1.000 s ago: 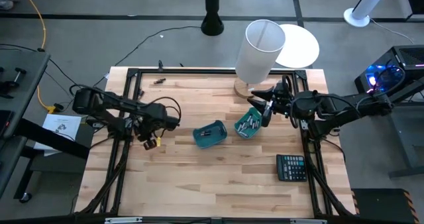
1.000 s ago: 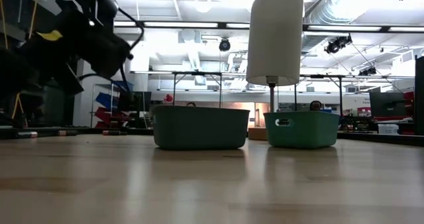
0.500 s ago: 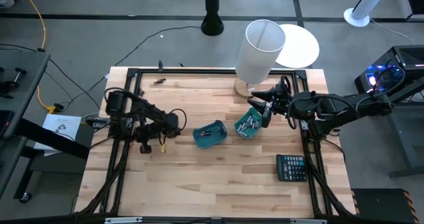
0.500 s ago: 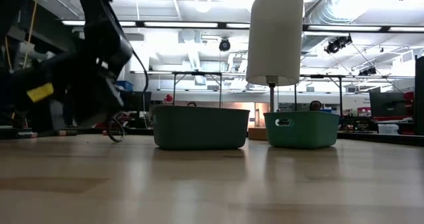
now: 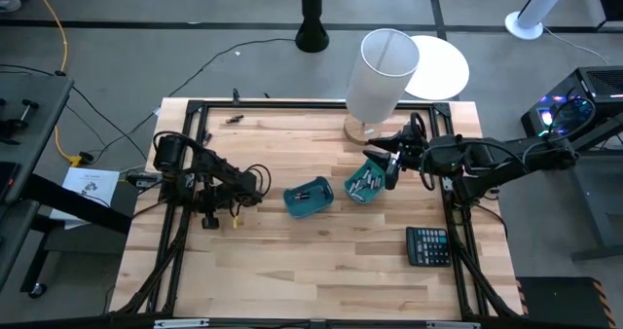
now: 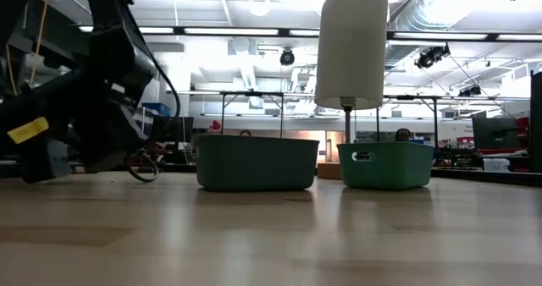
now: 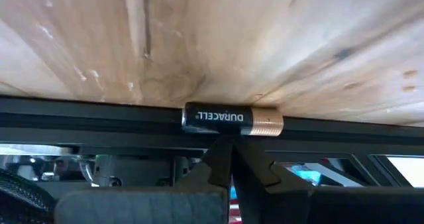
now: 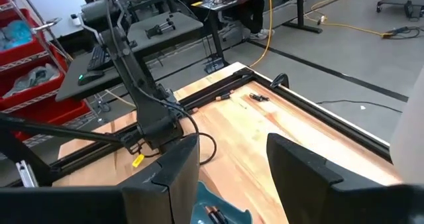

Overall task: Sort batteries
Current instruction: Put the black battery into the blue bin

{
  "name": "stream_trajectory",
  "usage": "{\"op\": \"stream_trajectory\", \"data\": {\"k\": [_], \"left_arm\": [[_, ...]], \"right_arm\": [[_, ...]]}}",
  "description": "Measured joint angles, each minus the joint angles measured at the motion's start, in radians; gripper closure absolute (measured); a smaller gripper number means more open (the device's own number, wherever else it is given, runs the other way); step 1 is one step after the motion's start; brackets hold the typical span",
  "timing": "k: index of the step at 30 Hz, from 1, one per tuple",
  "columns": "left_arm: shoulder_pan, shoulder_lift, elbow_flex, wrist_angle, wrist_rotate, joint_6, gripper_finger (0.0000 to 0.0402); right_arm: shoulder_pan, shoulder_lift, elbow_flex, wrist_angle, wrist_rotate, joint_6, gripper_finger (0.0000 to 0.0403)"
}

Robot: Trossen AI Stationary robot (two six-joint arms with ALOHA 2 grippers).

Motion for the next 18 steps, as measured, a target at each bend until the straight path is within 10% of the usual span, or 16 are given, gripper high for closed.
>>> {"op": "stream_trajectory", "data": {"k": [18], "left_arm": [[-0.002,-0.004,0.134,0.013,0.023,-0.04,0.0401]], "right_arm": [[0.0,0.0,0.0,-0.007,0.055,0.0,0.0231]]}}
